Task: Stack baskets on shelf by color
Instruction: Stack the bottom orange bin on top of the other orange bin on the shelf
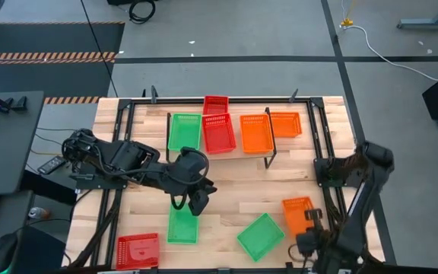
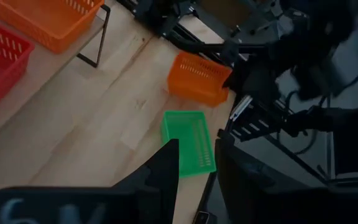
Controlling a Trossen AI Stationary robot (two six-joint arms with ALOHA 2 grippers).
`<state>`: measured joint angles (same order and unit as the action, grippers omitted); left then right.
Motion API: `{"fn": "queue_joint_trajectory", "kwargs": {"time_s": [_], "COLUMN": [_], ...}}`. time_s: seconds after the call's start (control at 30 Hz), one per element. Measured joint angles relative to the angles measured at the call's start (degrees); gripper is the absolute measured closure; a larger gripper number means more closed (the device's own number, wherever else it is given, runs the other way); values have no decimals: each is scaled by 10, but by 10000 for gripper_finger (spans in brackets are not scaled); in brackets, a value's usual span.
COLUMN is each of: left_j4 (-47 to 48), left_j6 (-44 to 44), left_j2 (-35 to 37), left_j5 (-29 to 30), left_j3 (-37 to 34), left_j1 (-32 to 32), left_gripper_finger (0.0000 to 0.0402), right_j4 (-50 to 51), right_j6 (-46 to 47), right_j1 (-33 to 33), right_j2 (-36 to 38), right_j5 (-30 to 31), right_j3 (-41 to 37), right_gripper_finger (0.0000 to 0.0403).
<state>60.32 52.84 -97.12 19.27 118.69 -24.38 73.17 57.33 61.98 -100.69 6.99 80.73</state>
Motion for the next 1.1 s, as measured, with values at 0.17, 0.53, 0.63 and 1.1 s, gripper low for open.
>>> {"fn": "queue_joint_trajectory", "kwargs": {"time_s": [0.17,0.53,0.63,1.1], "left_j4": [0,-1,-1,-34], "left_j6": [-34,-120,-122,-89], "left_j2": [0,0,0,0], "left_j5": [0,27,46,147], "left_j3": [0,0,0,0], "left_j1": [0,2,2,19], "left_gripper_finger": [292,292,292,292], "right_j4": [54,51,48,19], "right_j6": [9,-143,-208,-485], "right_j1": [-53,-218,-260,-478], "right_j2": [108,293,298,257], "right_j5": [62,191,222,195], "right_j3": [0,25,71,190], "right_gripper_finger": [387,387,387,387]}}
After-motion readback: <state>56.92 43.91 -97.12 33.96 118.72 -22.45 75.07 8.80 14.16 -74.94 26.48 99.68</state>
